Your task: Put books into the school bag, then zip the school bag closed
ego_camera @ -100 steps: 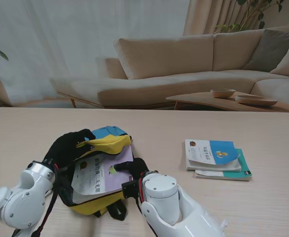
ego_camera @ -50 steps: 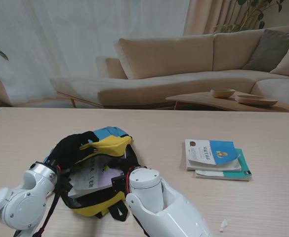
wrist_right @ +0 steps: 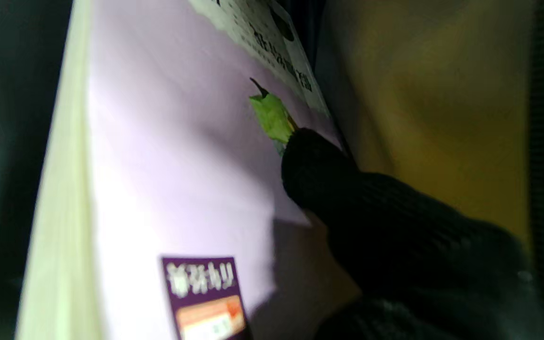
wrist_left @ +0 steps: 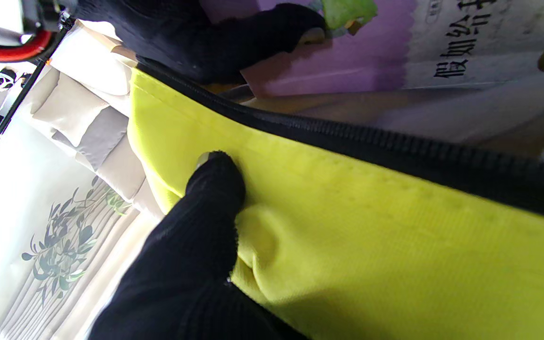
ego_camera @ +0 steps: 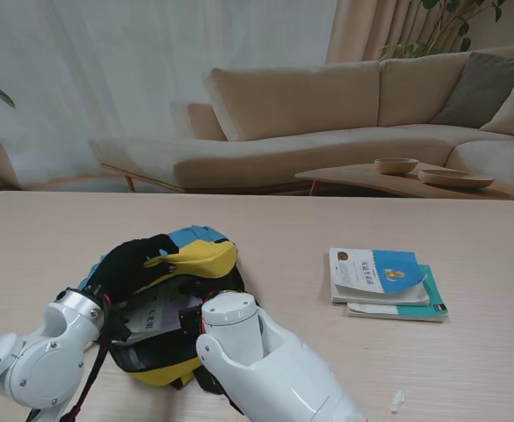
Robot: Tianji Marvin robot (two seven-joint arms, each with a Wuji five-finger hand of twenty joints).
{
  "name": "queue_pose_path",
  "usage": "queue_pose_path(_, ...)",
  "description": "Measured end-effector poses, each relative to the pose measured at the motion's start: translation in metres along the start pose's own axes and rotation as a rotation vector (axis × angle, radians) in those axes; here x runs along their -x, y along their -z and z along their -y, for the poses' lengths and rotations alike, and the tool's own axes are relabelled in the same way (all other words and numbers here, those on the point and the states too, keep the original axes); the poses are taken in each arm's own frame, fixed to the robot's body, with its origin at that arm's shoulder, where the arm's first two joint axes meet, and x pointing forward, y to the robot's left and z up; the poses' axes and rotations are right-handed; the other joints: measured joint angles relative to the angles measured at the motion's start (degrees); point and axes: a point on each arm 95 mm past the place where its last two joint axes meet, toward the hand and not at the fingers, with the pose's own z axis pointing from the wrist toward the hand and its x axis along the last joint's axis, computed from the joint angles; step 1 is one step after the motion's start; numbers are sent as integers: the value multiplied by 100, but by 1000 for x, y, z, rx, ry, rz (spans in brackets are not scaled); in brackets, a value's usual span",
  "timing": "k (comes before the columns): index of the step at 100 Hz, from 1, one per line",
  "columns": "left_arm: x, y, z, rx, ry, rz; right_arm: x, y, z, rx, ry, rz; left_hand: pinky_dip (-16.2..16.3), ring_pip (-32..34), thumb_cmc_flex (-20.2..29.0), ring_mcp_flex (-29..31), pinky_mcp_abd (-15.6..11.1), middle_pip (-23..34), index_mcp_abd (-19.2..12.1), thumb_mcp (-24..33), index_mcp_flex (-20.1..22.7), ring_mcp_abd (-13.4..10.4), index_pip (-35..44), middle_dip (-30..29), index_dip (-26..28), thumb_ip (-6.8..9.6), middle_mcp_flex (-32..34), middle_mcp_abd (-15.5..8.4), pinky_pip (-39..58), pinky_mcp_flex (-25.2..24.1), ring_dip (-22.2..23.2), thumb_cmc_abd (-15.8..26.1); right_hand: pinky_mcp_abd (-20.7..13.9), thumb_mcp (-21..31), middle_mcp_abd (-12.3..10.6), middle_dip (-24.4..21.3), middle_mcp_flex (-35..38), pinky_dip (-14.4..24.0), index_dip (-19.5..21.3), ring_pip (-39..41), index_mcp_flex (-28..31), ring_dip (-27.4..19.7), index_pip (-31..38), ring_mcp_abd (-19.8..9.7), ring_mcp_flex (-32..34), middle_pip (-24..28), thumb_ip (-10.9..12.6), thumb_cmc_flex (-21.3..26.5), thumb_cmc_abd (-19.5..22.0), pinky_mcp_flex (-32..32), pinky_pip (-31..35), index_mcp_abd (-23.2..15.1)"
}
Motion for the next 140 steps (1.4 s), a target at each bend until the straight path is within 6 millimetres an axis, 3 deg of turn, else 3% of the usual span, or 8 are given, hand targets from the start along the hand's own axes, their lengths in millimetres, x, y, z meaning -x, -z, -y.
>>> queue_pose_path(25, -3, 2, 0, 1, 4, 1, -4, -6, 9, 18, 2, 5, 1, 0, 0, 0, 0, 0, 0, -1, -1, 0, 0, 0, 1, 0, 0, 36, 0, 0, 0, 0, 0, 0, 0, -54, -1, -11, -18, -60, 0, -6, 4, 0, -1, -1, 0, 1, 1, 0, -28, 0)
queue_pose_path(66, -5, 1, -1, 5, 19, -3, -1, -19, 18, 63, 17, 29, 1, 0, 1, 0, 0, 0, 0, -1, -1, 0, 0, 4, 1, 0, 0, 46, 0, 0, 1, 0, 16, 0, 3, -595, -69, -312, -781, -698, -65, -177, 139, 11, -130, -425, -126, 63, 118, -100, -458, 1)
queue_pose_path(129, -6, 2, -1, 4, 3, 13, -7, -24, 18, 145, -37, 5, 8, 0, 1, 0, 0, 0, 0, -1, -2, 0, 3, 10, 78, 0, 0, 47, 0, 3, 81, 0, 44, 0, 3, -691, -74, -529, -805, -813, -126, -296, 216, 15, -130, -359, -126, 65, 129, -119, -597, 1)
queue_pose_path(140, -6, 2, -1, 3, 4, 14, -8, -24, 18, 130, -12, -5, 9, 0, 1, 0, 0, 0, 0, -1, -2, 0, 3, 13, 83, 0, 0, 47, 0, 3, 86, 0, 31, -36, 5, -850, -461, -594, -1023, -1118, -331, -306, 302, 18, -665, -509, -126, 66, 242, -550, -878, 1)
